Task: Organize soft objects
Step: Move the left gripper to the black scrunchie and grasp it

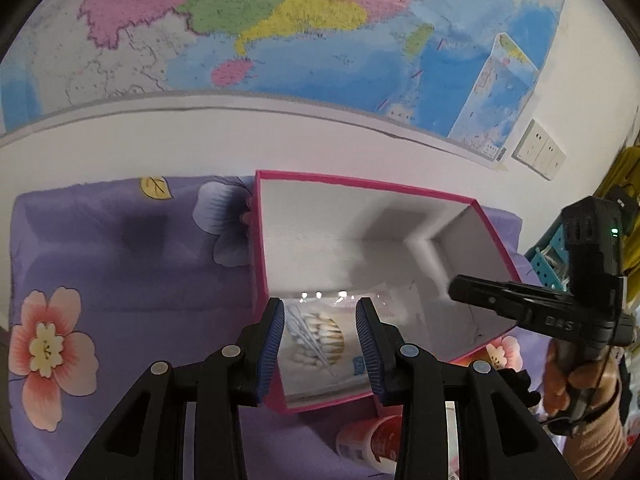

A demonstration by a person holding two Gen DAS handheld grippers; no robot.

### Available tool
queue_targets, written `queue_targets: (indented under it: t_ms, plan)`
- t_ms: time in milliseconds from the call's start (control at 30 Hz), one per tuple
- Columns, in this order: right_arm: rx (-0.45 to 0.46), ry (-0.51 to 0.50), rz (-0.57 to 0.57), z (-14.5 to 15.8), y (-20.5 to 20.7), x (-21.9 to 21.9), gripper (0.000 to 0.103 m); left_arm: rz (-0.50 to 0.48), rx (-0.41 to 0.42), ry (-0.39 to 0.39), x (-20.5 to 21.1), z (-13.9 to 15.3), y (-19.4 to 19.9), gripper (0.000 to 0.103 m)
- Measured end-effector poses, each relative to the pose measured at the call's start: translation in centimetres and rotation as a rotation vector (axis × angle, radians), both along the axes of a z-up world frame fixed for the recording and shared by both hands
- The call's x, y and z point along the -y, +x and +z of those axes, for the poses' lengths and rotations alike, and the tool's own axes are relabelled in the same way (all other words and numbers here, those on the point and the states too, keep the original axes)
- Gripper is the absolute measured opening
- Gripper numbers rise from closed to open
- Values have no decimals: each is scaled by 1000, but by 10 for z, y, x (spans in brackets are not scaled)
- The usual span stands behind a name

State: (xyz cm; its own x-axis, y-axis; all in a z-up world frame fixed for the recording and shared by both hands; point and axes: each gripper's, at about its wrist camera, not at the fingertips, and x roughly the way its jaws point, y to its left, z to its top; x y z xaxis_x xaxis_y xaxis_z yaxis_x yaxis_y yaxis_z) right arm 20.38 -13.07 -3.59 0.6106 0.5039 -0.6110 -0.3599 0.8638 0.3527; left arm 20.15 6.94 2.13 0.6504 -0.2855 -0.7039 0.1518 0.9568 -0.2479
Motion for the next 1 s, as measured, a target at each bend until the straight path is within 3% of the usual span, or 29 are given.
queue_targets:
  t_ms: [200, 400, 433, 533, 633, 833, 1000]
  plan:
    - [84, 56, 95, 32, -48, 1, 23, -6, 120, 4, 3, 31, -38, 39]
    - [193, 76, 181, 62, -113, 8, 32, -137, 239, 1, 33, 60, -95, 46]
    - [212, 62, 186, 65, -127, 12, 38, -181, 246, -8, 42, 62, -106, 47]
    - [239, 15, 148, 64, -149, 23, 53, -265, 235, -21, 62, 58, -121, 48]
    - [218, -39, 74, 49, -160, 41, 53, -354, 195, -27, 88, 45, -129, 48]
    - [43, -84, -95, -7, -151, 91, 54, -470, 84, -32, 130, 11, -130, 48]
    - [-58, -67, -149, -47, -137, 112, 64, -514, -46, -42, 156, -24, -120, 48]
